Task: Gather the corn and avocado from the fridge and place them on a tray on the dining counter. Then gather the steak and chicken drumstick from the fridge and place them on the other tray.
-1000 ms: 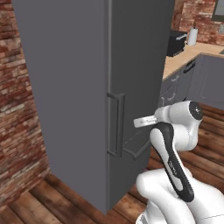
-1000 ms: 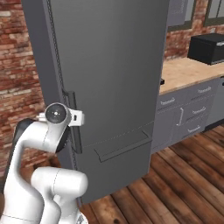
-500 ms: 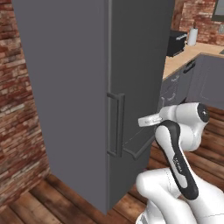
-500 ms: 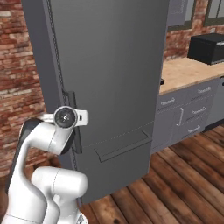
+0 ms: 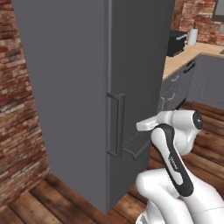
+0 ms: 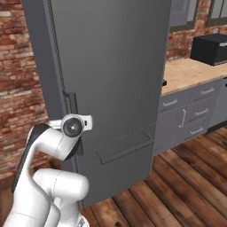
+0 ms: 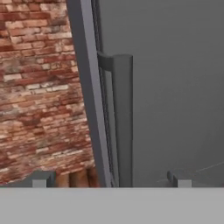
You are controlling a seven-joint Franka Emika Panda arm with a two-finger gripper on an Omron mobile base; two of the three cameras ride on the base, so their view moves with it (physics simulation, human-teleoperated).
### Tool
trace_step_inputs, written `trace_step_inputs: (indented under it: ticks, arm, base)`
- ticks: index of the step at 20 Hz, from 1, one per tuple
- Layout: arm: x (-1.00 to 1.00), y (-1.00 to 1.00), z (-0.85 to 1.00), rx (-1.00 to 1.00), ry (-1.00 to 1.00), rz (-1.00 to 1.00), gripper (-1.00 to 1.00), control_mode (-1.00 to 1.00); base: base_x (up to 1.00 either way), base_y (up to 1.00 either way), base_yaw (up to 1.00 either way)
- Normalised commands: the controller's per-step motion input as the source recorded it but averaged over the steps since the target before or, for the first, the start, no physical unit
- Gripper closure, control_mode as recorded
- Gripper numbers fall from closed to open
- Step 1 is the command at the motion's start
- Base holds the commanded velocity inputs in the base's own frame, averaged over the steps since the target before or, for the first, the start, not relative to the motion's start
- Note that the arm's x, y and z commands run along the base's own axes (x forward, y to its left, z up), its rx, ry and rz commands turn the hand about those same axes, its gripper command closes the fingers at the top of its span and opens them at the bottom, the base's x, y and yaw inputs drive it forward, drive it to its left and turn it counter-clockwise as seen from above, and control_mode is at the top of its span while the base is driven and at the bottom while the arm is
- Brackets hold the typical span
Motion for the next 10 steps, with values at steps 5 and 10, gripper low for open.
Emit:
trace_step_inputs:
  ticks: [5, 10]
  arm:
    - [0.28, 0.19, -0.26, 0.00, -0.19, 0.00, -1.00, -1.00]
    - [0.12, 0.34, 0.00, -0.04, -0.15, 0.00, -1.00, -1.00]
  base:
    - [0.00, 0.00, 0.00]
    - [0.00, 0.00, 0.00]
